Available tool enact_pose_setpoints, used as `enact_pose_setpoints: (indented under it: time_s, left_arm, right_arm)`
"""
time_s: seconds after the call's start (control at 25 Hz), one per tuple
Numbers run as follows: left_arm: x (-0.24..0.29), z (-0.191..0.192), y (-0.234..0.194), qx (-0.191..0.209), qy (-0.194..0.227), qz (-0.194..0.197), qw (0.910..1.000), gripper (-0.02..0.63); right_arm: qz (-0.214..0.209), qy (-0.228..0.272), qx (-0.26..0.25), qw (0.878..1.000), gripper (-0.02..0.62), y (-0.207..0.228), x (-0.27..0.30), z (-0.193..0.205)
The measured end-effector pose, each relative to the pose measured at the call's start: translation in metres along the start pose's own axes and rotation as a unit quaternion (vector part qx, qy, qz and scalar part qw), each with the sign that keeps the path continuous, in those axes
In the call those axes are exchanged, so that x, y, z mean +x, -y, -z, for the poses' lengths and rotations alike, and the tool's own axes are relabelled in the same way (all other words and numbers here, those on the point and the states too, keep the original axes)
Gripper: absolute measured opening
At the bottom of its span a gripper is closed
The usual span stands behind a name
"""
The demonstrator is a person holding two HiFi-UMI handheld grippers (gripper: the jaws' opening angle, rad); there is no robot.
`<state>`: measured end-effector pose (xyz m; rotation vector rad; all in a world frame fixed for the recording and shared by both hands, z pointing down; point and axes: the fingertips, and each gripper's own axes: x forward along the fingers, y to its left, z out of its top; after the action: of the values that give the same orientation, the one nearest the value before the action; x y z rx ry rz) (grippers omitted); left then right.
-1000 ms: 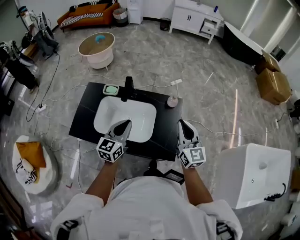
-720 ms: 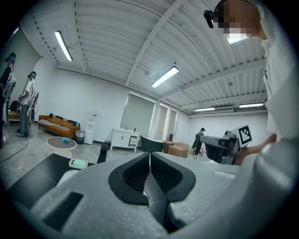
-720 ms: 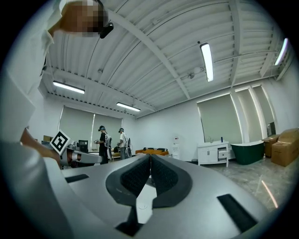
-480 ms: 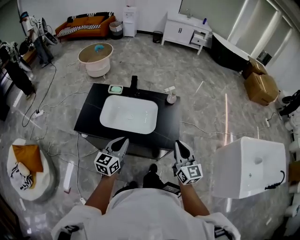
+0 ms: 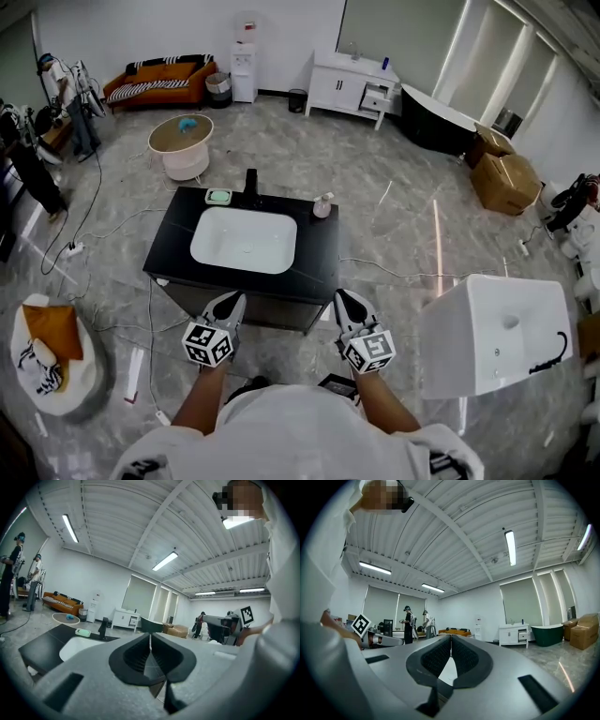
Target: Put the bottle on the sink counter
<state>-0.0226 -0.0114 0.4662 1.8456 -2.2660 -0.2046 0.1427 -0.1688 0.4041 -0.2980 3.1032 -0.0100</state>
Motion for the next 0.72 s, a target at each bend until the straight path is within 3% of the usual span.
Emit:
enact_pose_setpoints:
  time_s: [0.36,0.72]
  left_arm:
    - [-0.017,0.029,0.101,-0.004,-0.008,-0.007,0.9999,0.025]
    - [-0.049,0.049,0.166,0.02,0.0,-0.055,0.9983,0.025]
  right_arm:
    - [-0.032,-0.007,0.015,0.999,0.017,0.009,-0.098,-0.003]
    - [-0.003,-0.019,0.023,1.0,0.017,0.027,-0.173,0.02]
